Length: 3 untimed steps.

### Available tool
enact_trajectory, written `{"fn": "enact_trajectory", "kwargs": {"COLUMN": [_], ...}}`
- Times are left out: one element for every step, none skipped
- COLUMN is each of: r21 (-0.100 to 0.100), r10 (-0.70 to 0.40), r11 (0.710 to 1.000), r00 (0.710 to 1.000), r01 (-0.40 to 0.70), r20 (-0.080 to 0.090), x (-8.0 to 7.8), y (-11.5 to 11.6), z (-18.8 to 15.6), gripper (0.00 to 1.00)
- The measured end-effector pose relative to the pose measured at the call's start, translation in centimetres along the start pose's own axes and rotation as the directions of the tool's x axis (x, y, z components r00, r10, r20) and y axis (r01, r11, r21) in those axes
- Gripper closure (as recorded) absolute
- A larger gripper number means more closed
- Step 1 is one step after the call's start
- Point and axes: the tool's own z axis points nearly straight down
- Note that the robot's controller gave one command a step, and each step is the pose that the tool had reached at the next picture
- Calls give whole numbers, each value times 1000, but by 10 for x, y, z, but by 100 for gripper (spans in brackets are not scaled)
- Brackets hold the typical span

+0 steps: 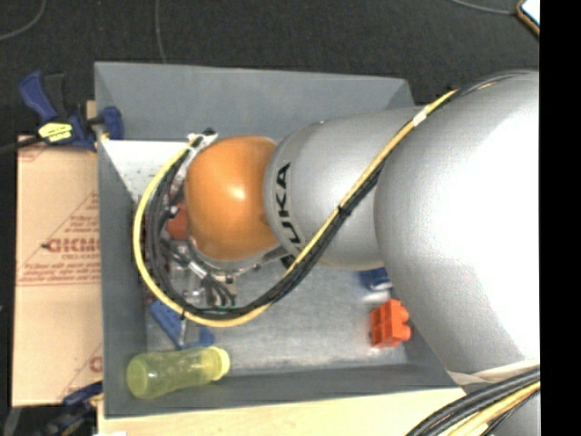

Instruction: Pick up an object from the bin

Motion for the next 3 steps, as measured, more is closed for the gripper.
{"fn": "enact_trajectory", "kwargs": {"r21": [-2, -6, -7], "r10": [6, 163, 173], "r11": [1000, 987, 985], "r00": [1000, 987, 985], "r01": [-6, -163, -173], "r20": [8, 9, 12], "x": [-2, 26, 26], "y": [-1, 9, 13], "z": [-5, 61, -19], "gripper": [0, 0, 0]}}
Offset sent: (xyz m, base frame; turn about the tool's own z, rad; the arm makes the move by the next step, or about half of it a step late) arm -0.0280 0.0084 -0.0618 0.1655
